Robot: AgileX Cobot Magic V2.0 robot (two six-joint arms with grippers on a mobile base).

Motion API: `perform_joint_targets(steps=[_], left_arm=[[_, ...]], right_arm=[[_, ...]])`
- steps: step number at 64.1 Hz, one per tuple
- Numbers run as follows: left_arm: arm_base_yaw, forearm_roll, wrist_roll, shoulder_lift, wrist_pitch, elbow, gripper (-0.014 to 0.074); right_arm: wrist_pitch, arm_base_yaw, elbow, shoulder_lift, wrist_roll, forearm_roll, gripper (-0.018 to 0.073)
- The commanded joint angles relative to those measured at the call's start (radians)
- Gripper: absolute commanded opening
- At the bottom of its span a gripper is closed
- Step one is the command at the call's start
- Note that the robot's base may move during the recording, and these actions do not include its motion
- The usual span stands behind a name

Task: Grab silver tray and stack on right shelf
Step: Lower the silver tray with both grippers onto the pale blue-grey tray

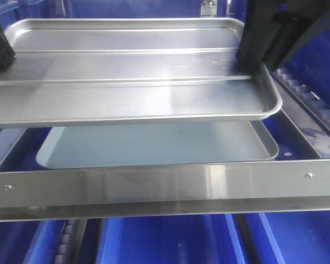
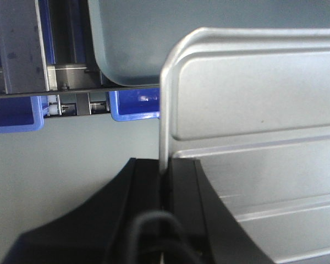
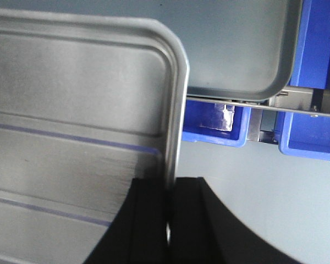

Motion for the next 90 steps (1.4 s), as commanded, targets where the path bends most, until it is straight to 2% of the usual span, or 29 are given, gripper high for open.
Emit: perform_joint_targets(steps=[1, 47, 51, 62, 71, 76, 90], left_arm=[[0.001, 0.038, 0.004, -0.025, -0.004, -0.032, -0.0094], [0.001, 0.038, 0.004, -0.025, -0.006, -0.032, -0.0094], [0.001, 0.056, 0.004, -0.025, -0.009, -0.032, -0.0094], [0.001, 0.114, 0.004, -0.025, -0.065, -0.032, -0.0094], [0.001, 0.118, 0.019, -0.025, -0.155, -0.034, -0.0094], [0.001, 0.118, 0.022, -0.003, -0.196, -0.058, -0.0094], [0.001, 0.124, 0.065, 0.158, -0.203, -0.205, -0.0094]], right_arm=[[-0.001, -0.006, -0.026, -0.031, -0.013, -0.056, 0.0056], [-0.011, -0.006, -0.026, -0.031, -0.013, -0.056, 0.0056], [-0.016, -0.006, -0.026, -0.031, -0.013, -0.056, 0.0056], [-0.033, -0.006, -0.037, -0.031, -0.013, -0.056, 0.0056], [-0.032, -0.008, -0.074, -0.031, -0.043, -0.076, 0.0056], [-0.026, -0.029, -0.103, -0.031, -0.059, -0.088, 0.0056], [0.002, -0.153, -0.196, 0.035, -0.139, -0.088, 0.0056]])
